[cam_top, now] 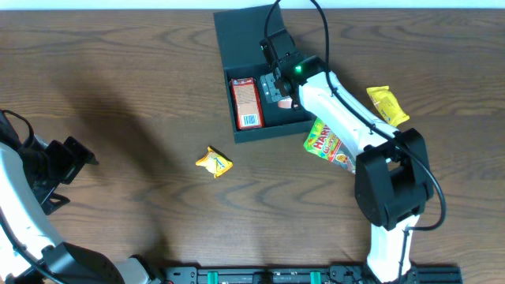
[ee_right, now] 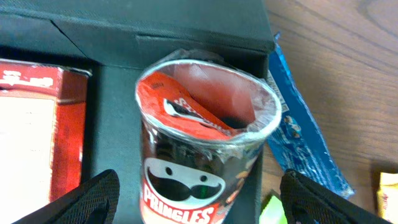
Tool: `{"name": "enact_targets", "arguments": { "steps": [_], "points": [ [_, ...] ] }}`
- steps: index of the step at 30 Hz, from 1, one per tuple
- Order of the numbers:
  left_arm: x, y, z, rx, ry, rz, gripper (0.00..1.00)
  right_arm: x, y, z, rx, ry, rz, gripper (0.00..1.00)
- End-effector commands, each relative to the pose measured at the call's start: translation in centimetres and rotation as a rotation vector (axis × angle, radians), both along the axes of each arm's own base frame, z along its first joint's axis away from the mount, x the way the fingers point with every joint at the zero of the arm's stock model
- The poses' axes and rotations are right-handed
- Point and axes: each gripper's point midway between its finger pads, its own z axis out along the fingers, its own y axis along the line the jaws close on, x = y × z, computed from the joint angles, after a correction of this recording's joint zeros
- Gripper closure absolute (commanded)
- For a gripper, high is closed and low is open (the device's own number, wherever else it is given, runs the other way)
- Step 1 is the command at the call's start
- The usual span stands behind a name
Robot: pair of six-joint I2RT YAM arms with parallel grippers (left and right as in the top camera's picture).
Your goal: Pack container
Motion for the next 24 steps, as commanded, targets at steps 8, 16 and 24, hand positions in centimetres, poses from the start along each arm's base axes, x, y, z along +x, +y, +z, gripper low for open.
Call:
{"name": "enact_targets", "arguments": {
  "steps": [8,16,24],
  "points": [
    [0.0,0.2,0.3,0.011,-0.007,0.004,0.05,1.7,0.8,-1.5,0.069,-0.025,-0.062,0.17],
    [0.0,0.2,0.3,0.010,-0.006,0.004,0.05,2.1,0.8,-1.4,0.067,-0.046,-0.068,0.24],
    [0.0,0.2,0.3,0.010,-0.006,0.004,0.05,1.7,1.4,-1.7,0.097,-0.018,-0.048,0.37]
  ]
}}
